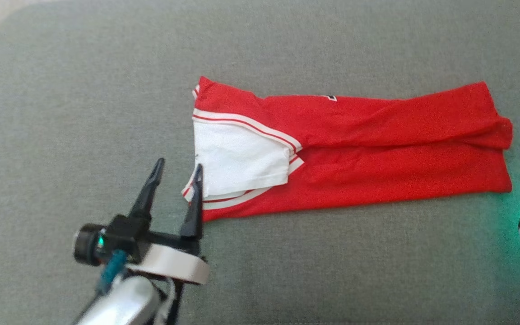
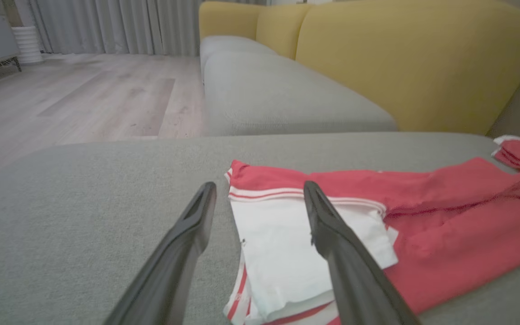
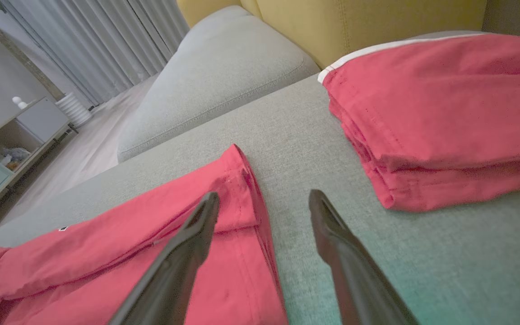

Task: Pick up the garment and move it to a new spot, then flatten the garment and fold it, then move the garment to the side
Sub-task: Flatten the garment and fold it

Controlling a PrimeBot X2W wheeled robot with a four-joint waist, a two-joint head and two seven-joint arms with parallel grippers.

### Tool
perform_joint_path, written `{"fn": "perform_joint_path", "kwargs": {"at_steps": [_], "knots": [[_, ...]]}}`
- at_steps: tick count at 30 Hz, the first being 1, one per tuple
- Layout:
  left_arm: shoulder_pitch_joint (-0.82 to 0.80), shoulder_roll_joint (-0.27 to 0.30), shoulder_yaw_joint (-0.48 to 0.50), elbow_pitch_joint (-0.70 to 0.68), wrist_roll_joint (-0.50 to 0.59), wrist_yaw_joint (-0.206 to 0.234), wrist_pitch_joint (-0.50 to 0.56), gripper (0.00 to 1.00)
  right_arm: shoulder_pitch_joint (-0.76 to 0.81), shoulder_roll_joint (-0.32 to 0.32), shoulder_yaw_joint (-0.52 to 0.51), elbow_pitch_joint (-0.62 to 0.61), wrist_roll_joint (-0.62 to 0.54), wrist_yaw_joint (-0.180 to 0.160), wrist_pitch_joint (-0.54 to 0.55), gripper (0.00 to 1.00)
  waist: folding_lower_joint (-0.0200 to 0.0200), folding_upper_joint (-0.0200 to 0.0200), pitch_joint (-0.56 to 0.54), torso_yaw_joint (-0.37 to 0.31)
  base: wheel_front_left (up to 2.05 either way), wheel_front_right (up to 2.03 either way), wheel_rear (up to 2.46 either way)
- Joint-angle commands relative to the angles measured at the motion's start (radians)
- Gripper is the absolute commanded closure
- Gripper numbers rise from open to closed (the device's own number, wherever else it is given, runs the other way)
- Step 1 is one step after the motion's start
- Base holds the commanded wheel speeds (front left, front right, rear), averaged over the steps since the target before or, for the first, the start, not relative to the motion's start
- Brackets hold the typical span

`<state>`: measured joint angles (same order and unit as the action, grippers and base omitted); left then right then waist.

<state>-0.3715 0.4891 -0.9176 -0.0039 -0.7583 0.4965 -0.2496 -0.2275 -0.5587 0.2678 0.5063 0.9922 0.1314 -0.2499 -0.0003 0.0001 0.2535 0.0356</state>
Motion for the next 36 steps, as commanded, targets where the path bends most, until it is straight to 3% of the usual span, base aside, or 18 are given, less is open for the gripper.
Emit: {"fn": "perform_joint_path", "kwargs": {"at_steps": [1, 7, 17, 18, 20, 21, 22, 29, 36], "knots": [[0.026, -0.027, 0.093, -0.042, 0.07, 0.005, -0.012, 0.0, 0.025, 0.012, -0.043, 0.0, -0.043, -0.001, -0.012, 0.0, 0.0003, -0.0001, -0.034, 0.032, 0.0, 0.0, 0.0], [0.156, -0.154, 0.213, -0.072, 0.23, -0.039, -0.012, 0.0, 0.018, 0.089, -0.148, 0.095, -0.116, -0.001, -0.011, 0.0, 0.0003, -0.0001, -0.048, 0.091, 0.0, 0.0, 0.0], [0.245, -0.287, 0.34, -0.054, 0.425, -0.164, -0.012, 0.0, -0.081, 0.115, -0.231, 0.317, -0.2, -0.001, 0.03, 0.0, 0.0003, -0.0001, -0.029, 0.177, 0.0, 0.0, 0.0], [0.249, -0.298, 0.351, -0.053, 0.437, -0.174, -0.012, 0.0, -0.088, 0.12, -0.23, 0.33, -0.204, -0.001, 0.037, 0.11, 0.0003, -0.0001, -0.027, 0.18, 0.0, 0.0, 0.0], [0.258, -0.316, 0.372, -0.049, 0.457, -0.194, -0.012, 0.0, -0.103, 0.119, -0.225, 0.358, -0.226, -0.001, 0.041, 0.56, 0.0003, -0.0001, -0.026, 0.184, 0.0, 0.0, 0.0], [0.263, -0.324, 0.383, -0.047, 0.466, -0.203, -0.012, 0.0, -0.111, 0.117, -0.214, 0.368, -0.245, -0.001, 0.048, 0.95, 0.0003, -0.0001, -0.026, 0.184, 0.0, 0.0, 0.0], [0.267, -0.331, 0.393, -0.046, 0.475, -0.212, -0.012, 0.0, -0.12, 0.124, -0.208, 0.374, -0.251, -0.001, 0.059, 1.0, 0.0003, -0.0001, -0.027, 0.183, 0.0, 0.0, 0.0], [0.292, -0.376, 0.456, -0.038, 0.522, -0.269, -0.012, 0.0, -0.148, 0.127, -0.19, 0.367, -0.279, -0.001, 0.099, 1.0, 0.0003, -0.0001, -0.045, 0.162, 0.0, 0.0, 0.0], [0.308, -0.4, 0.5, -0.031, 0.557, -0.314, -0.012, 0.0, -0.126, 0.059, -0.239, 0.328, -0.273, -0.001, 0.071, 1.0, 0.0003, -0.0001, -0.063, 0.142, 0.0, 0.0, 0.0]]}}
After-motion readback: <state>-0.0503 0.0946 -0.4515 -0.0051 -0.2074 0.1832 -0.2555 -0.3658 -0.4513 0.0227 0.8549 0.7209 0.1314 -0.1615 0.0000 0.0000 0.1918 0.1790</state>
